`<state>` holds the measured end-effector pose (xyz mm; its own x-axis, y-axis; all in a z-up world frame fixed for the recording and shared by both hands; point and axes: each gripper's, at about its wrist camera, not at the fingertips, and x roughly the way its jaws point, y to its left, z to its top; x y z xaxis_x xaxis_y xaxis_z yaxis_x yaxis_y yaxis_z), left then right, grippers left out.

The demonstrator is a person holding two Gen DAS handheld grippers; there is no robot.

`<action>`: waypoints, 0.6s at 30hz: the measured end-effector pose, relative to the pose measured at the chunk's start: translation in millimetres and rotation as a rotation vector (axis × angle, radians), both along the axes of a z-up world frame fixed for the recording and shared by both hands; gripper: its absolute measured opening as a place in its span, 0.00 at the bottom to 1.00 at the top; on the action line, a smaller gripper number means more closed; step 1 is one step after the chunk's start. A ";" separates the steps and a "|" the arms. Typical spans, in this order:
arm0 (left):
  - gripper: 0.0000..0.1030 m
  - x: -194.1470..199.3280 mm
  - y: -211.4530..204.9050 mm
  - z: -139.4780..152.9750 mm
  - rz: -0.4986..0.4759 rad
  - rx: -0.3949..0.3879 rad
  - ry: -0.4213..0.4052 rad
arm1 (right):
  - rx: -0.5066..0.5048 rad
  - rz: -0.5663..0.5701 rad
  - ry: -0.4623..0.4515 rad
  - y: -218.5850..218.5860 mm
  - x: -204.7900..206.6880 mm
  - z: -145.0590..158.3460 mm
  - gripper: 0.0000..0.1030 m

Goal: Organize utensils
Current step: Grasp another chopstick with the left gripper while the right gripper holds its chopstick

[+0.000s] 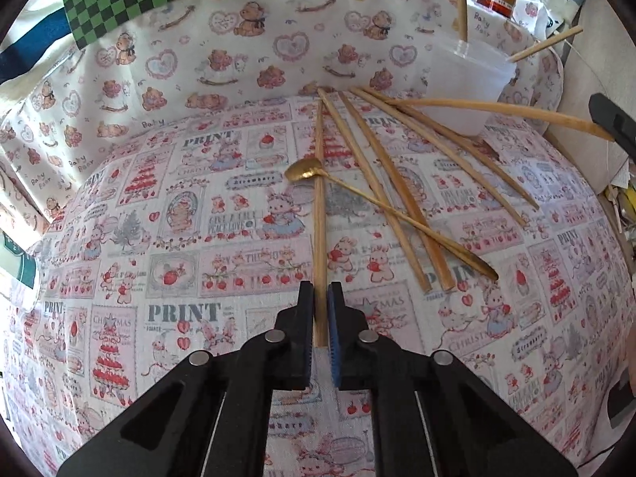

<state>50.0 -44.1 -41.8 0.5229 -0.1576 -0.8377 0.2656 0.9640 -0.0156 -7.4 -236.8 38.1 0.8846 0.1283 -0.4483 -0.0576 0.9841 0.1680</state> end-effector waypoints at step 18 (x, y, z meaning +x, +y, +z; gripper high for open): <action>0.06 -57.3 55.2 97.0 0.129 -0.251 -0.607 | 0.042 0.015 -0.071 -4.0 -12.3 9.6 0.07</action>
